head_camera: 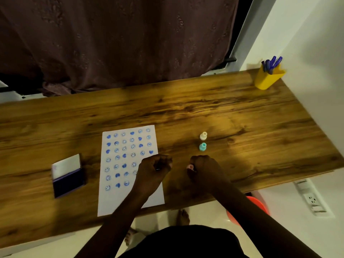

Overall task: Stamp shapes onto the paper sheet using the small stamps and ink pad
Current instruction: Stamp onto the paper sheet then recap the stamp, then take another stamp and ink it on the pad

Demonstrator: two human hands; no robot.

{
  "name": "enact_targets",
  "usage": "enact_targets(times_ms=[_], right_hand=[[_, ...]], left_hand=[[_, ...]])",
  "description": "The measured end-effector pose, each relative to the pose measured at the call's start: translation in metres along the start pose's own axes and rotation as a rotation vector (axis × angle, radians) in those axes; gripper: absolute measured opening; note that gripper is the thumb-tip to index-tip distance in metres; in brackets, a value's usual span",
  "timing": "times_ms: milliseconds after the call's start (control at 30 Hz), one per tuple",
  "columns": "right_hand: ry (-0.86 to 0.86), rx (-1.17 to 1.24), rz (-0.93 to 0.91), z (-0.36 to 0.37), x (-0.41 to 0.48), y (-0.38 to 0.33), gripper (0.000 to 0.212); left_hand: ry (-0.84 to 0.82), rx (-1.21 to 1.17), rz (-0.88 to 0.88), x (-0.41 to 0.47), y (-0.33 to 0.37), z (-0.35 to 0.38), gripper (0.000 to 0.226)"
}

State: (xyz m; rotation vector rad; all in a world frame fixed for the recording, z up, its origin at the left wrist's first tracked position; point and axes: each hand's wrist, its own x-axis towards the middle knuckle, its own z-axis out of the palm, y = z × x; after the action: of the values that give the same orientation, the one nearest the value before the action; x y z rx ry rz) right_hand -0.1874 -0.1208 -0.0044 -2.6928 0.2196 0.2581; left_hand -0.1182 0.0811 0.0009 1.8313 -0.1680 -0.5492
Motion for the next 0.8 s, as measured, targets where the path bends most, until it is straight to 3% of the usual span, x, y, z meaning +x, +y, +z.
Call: enact_targets(times_ms=[167,367,567,800], right_hand=[[0.054,0.023,-0.005,-0.008,0.006,0.006,0.035],[0.372,0.109,0.129,-0.051,0.039,0.033,0.030],[0.253,0.115,0.321,-0.068,0.077,0.052,0.045],[0.181,0.105,0.263,-0.067,0.092,0.049,0.033]], left_hand=[[0.020,0.006,-0.014,0.003,0.001,0.003,0.019],[0.054,0.014,-0.031,0.006,0.003,0.003,0.019],[0.074,-0.004,-0.033,0.002,0.005,0.006,0.021],[0.097,-0.026,-0.008,0.000,0.006,0.001,0.040]])
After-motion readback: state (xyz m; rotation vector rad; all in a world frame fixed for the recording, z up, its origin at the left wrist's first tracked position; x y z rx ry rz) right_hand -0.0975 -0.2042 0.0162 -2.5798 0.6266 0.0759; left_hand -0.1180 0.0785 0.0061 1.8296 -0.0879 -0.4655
